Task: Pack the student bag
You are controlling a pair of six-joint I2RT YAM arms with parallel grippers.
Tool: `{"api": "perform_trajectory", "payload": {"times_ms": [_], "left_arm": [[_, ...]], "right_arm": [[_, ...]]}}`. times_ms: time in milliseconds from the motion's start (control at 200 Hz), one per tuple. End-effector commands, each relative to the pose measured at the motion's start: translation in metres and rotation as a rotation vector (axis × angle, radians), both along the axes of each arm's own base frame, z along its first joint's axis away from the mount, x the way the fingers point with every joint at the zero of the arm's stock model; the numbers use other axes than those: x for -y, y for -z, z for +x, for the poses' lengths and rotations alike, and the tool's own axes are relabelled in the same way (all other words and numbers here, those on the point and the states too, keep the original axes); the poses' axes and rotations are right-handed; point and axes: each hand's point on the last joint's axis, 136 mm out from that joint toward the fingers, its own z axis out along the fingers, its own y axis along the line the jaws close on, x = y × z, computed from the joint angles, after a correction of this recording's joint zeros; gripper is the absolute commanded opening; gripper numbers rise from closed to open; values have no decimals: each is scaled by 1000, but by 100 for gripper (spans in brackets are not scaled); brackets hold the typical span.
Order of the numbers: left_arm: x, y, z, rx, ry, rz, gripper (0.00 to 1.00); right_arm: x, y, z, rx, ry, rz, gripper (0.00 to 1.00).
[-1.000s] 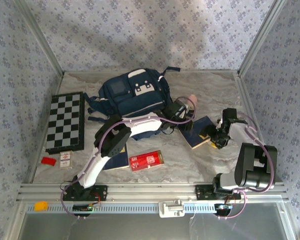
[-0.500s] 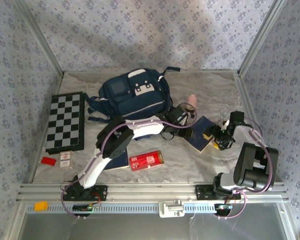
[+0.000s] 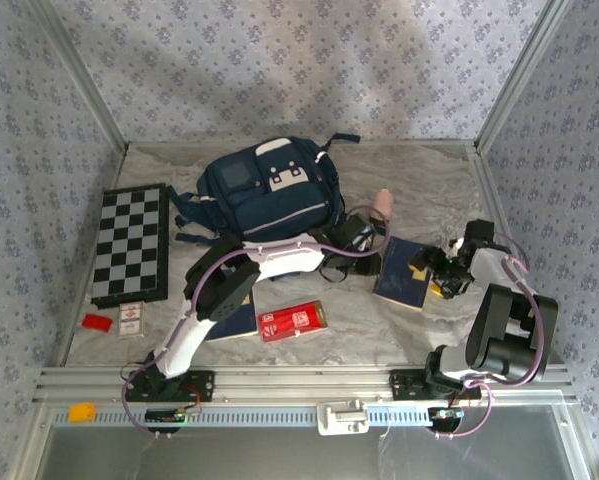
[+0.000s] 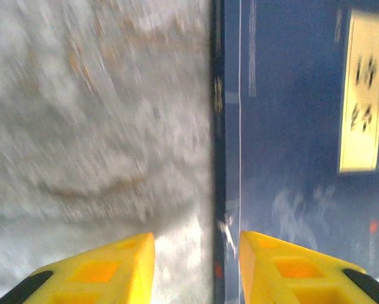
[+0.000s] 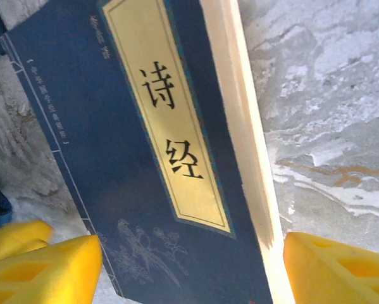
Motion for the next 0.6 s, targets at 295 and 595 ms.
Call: {"api": "perform_trajectory", "payload": {"times_ms": [295, 595], "left_arm": [[24, 13, 2, -49, 21, -17, 39], [22, 19, 0, -57, 23, -2, 38]], "right_arm": [[-11, 23, -5, -53, -26, 50, 73], [-28, 3, 3, 8, -82, 105, 63]]}}
